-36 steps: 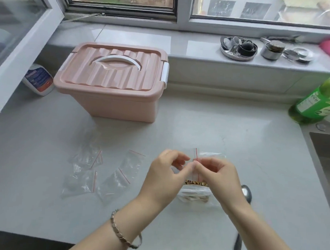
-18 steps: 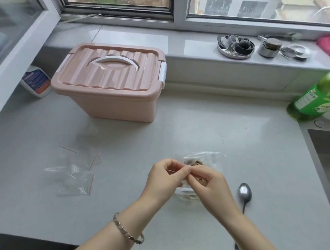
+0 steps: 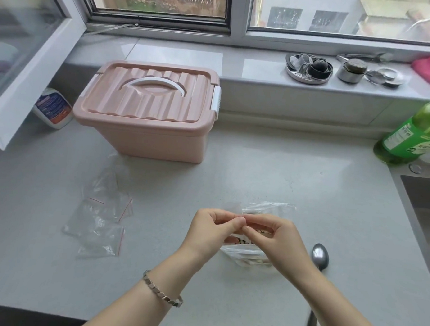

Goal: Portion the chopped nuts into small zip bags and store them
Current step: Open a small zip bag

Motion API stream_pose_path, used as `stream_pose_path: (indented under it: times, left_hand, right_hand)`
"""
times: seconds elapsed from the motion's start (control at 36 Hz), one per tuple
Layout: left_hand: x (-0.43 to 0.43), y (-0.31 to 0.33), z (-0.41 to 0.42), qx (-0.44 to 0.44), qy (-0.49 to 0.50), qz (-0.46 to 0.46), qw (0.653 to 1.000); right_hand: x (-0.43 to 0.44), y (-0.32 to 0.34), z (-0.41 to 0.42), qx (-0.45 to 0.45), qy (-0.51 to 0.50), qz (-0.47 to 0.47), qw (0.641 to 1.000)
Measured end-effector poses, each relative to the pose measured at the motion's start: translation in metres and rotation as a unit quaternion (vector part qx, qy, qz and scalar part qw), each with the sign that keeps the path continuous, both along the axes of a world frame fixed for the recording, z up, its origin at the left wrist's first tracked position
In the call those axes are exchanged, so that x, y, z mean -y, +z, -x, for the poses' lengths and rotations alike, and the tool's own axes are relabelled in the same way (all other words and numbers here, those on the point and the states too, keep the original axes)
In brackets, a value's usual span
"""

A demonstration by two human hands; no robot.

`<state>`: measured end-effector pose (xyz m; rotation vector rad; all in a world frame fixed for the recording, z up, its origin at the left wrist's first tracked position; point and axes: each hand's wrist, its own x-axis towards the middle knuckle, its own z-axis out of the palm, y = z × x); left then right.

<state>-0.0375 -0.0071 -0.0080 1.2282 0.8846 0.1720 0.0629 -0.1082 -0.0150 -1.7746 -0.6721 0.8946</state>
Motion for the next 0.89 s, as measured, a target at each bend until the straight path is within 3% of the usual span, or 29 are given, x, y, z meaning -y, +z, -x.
stream_pose_path:
  times: [0.5,0.89]
  left_hand:
    - [0.001,0.002,0.000,-0.021,0.000,-0.038,0.999]
    - [0.014,-0.001,-0.005,-0.085,0.019,-0.145,0.986]
  right_hand:
    - [0.001,-0.002,0.001,0.054,0.011,0.019,0.998]
    - [-0.001,-0.002,0.014,0.193,0.007,0.040,0.980]
